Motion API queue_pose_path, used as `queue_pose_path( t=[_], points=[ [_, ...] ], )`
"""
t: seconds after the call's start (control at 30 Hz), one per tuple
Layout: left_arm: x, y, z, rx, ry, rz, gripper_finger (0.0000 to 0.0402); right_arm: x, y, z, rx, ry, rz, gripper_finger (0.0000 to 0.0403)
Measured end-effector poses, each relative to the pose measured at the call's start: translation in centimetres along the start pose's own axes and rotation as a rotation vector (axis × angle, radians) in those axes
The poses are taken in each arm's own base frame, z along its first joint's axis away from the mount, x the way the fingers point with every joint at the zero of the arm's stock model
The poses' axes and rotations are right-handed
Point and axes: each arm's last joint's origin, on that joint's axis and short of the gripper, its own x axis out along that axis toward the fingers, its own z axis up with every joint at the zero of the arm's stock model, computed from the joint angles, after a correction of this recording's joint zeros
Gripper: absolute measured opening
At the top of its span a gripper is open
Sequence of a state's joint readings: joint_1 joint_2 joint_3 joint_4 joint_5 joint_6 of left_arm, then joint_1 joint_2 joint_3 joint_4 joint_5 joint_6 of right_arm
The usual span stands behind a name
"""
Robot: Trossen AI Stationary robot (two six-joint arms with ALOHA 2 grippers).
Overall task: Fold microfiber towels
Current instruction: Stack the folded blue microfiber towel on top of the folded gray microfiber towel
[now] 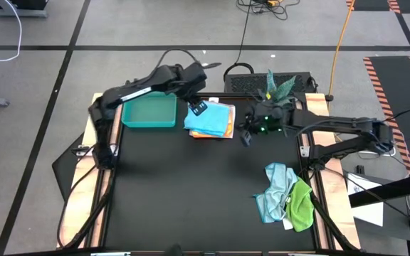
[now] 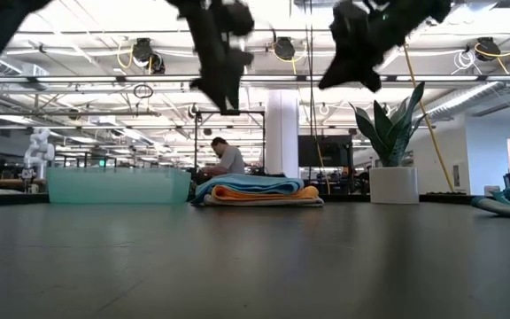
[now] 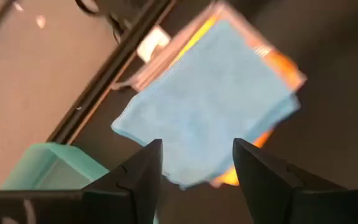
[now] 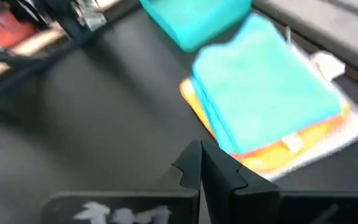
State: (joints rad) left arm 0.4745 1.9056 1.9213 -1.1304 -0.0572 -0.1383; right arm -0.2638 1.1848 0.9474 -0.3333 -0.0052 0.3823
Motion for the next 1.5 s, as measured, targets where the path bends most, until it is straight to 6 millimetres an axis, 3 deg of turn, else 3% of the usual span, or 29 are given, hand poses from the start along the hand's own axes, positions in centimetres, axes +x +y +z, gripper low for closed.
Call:
queue_pose_path(
  t=[0.2, 0.4, 0.63, 0.9, 1.17, 1.5],
  points=[
    [-7.7, -3.7, -2.0, -0.05, -0.201, 0.028, 0.0198, 2.3, -2.3, -2.2, 0.086, 0.102, -0.011, 0.0008],
    [-12.0, -7.3, -4.4, -0.092, -0.33, 0.058, 0.0198, 3.6, -4.3, -3.6, 0.161, 0.097, 0.075, 0.006],
    [-13.0, -10.8, -7.5, -0.123, -0.337, 0.187, 0.0198, 4.4, -5.1, -3.7, 0.195, 0.035, 0.078, 0.0112],
    [-13.9, -11.7, -11.4, -0.29, -0.294, 0.373, 0.0198, 7.6, -5.5, -4.7, 0.201, 0.09, 0.115, 0.0118],
    [-13.8, -12.3, -11.8, -0.284, -0.325, 0.375, 0.0198, 11.1, -6.6, -6.1, 0.277, 0.155, 0.171, 0.0118],
    [-13.6, -11.9, -11.4, -0.272, -0.315, 0.39, 0.0198, 11.6, -8.4, -5.6, 0.347, 0.106, 0.154, 0.0119]
  ],
)
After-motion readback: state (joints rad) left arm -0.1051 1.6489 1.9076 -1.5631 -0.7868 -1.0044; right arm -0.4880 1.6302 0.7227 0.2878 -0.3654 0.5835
